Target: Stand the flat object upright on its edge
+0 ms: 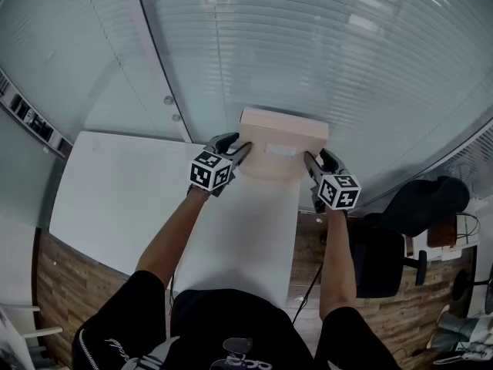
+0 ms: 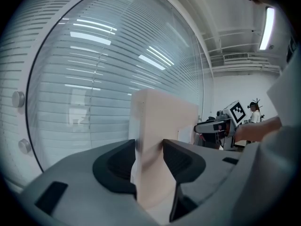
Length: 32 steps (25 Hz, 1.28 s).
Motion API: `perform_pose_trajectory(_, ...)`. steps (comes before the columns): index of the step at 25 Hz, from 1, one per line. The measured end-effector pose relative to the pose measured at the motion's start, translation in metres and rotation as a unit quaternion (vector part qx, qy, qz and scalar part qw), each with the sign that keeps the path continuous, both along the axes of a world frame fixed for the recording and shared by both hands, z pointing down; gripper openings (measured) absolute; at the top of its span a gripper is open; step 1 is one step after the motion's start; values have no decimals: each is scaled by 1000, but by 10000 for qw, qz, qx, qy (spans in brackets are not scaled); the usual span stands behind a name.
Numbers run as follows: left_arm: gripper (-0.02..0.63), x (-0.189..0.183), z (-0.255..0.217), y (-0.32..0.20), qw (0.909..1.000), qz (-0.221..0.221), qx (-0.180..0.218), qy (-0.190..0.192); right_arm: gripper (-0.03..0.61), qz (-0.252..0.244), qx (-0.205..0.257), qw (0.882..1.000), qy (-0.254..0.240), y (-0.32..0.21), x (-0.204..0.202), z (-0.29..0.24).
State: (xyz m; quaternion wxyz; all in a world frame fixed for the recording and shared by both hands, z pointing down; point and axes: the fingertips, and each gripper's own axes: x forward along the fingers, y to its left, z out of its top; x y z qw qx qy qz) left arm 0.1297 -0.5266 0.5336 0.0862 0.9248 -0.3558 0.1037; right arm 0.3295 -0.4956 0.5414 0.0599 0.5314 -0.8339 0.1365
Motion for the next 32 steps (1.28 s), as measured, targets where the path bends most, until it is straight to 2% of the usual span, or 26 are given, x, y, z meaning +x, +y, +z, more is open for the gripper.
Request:
perform_pose_trajectory(12, 183, -6, -8, 8, 9998, -79, -144, 89, 217, 188, -199, 9995, 170, 11, 2, 4)
perform_pose_trajectory(32, 183, -36, -29, 47, 9993, -216, -50, 308, 218, 540, -128, 9979, 344, 54, -3, -10)
